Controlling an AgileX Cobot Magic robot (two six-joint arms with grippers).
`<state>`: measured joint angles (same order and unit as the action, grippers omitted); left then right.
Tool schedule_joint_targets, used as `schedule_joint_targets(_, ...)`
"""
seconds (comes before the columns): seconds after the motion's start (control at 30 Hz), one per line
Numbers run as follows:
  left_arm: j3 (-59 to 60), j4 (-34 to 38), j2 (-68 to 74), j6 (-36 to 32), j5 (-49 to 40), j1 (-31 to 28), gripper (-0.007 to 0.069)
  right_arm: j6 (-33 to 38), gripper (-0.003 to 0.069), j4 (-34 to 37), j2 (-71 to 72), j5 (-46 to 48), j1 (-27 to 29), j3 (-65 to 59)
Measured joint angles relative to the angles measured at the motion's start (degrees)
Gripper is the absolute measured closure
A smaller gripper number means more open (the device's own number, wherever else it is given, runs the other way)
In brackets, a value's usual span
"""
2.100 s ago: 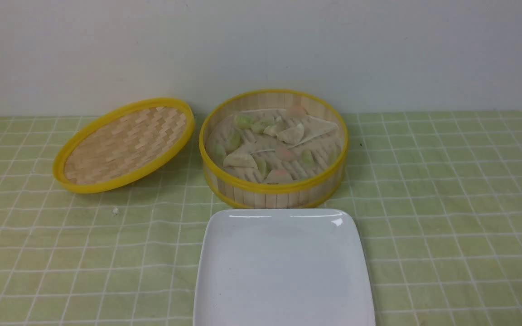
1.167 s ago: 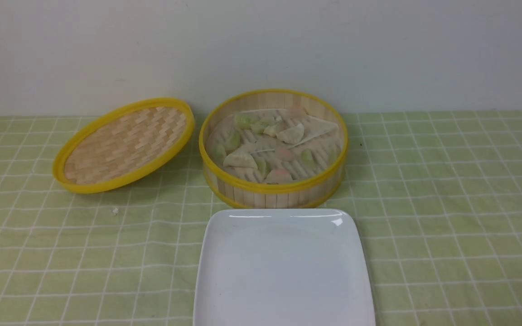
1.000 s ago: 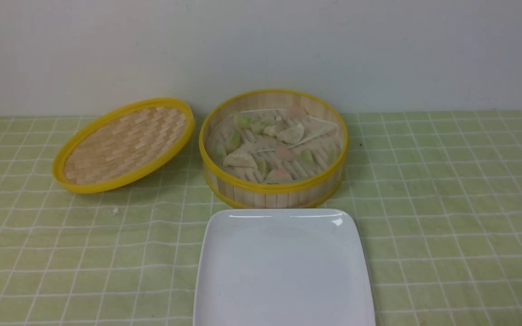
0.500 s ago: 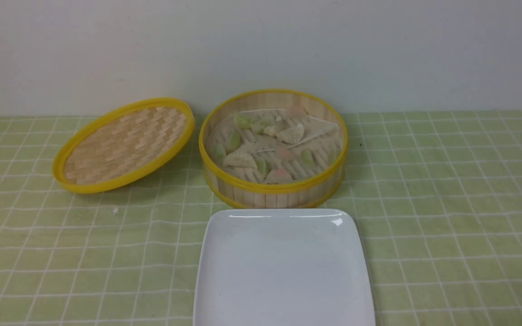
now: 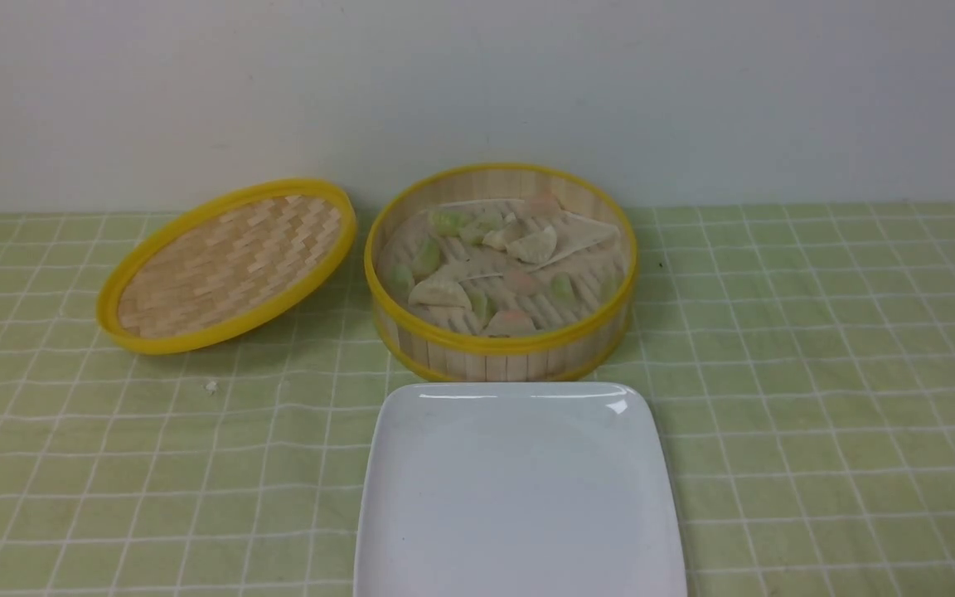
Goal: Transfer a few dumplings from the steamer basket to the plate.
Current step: Use the left arm to grab a dumpling from the steamer
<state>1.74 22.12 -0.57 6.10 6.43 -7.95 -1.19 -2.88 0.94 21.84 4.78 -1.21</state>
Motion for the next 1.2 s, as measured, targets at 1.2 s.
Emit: schedule_joint_targets(1.2,-64.2,4.7,54.4,-18.5,-70.1,0.0,0.0631,-19.9,0.0673,42.2,0.0,-30.0,-0.1,-0.5)
